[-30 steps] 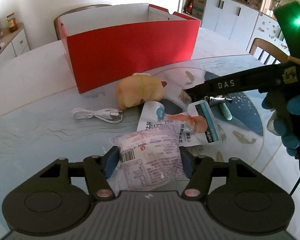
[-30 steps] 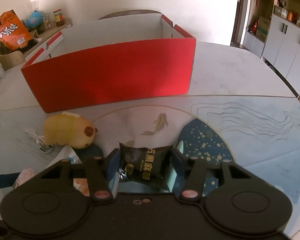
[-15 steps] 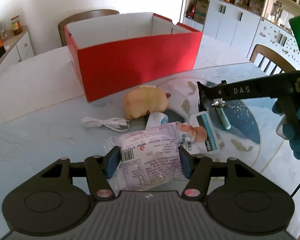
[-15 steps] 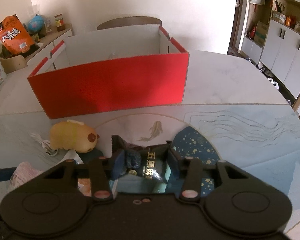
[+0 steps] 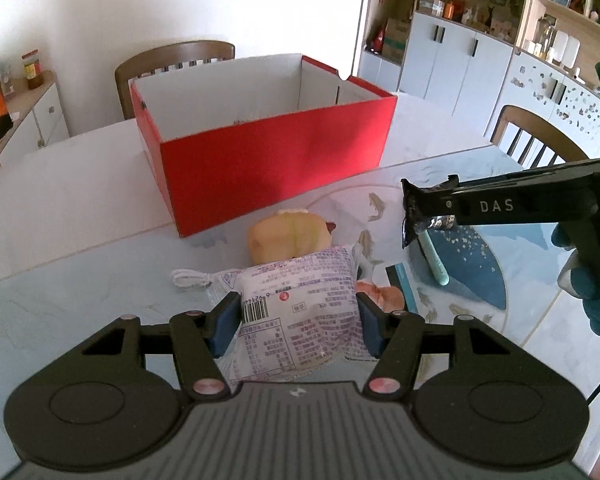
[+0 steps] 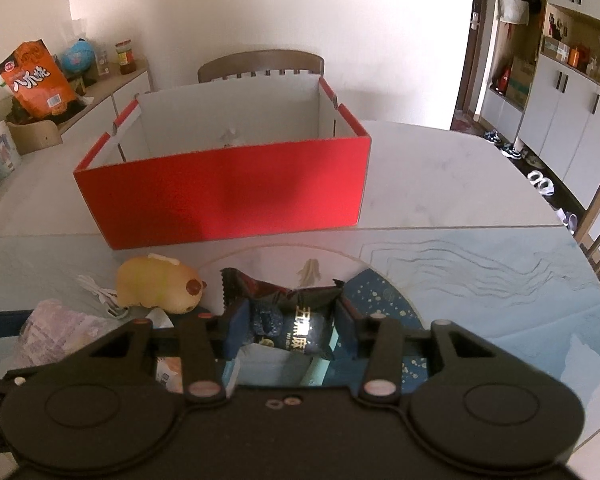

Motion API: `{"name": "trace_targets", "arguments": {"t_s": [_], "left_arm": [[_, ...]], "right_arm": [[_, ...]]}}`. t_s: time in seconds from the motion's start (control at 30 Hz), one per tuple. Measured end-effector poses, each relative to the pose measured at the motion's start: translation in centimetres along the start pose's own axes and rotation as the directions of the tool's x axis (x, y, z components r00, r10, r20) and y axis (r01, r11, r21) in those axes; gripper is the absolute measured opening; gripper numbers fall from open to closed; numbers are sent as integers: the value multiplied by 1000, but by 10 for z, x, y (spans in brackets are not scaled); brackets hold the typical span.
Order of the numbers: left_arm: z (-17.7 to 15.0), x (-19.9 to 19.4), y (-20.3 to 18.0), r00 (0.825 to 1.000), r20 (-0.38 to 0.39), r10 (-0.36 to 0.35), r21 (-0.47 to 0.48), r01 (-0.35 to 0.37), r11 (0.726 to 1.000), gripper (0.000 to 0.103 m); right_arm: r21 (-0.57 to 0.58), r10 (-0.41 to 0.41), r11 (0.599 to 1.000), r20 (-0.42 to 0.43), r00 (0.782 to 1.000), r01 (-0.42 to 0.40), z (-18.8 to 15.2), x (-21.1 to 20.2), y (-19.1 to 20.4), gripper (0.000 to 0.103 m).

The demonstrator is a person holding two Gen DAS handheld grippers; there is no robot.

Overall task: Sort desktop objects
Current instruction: 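Close the left tool on the white printed bag while the right tool grips the black packet, then lift both held packages and carry them over the red box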

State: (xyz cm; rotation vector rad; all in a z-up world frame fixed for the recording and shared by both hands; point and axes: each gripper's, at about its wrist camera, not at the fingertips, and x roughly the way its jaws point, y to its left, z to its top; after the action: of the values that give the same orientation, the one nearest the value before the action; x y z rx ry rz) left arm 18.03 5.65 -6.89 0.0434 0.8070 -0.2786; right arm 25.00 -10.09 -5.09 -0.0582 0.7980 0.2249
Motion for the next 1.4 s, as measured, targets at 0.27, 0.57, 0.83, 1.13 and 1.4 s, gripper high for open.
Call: {"name": "trace_targets", "arguments": {"t_s": [0.27,0.57,0.83,1.13,1.4], "left_arm": [[18,-12,0,999,46,-2,9,1,1000,60],[48,-28,-1,996,90,0,-1,0,1000,60],[80,-42,-4,986,169,10,10,-12,1000,60],[116,-41,-7,971,234,38,19,-44,999,60],[142,-24,2,972,230,56,0,-57,998,60]], "right_arm": [[-9,21,1000,50,999,-21,14,-22,2,45],[-17,51,999,96,994,-50,40,-46,3,45],[-35,56,998,142,988,-52,65,-58,1,45],[-70,68,996,199,978,-55,91,-59,-3,45],[-107,80,993,224,971,-58,113,-48,-5,45]]}}
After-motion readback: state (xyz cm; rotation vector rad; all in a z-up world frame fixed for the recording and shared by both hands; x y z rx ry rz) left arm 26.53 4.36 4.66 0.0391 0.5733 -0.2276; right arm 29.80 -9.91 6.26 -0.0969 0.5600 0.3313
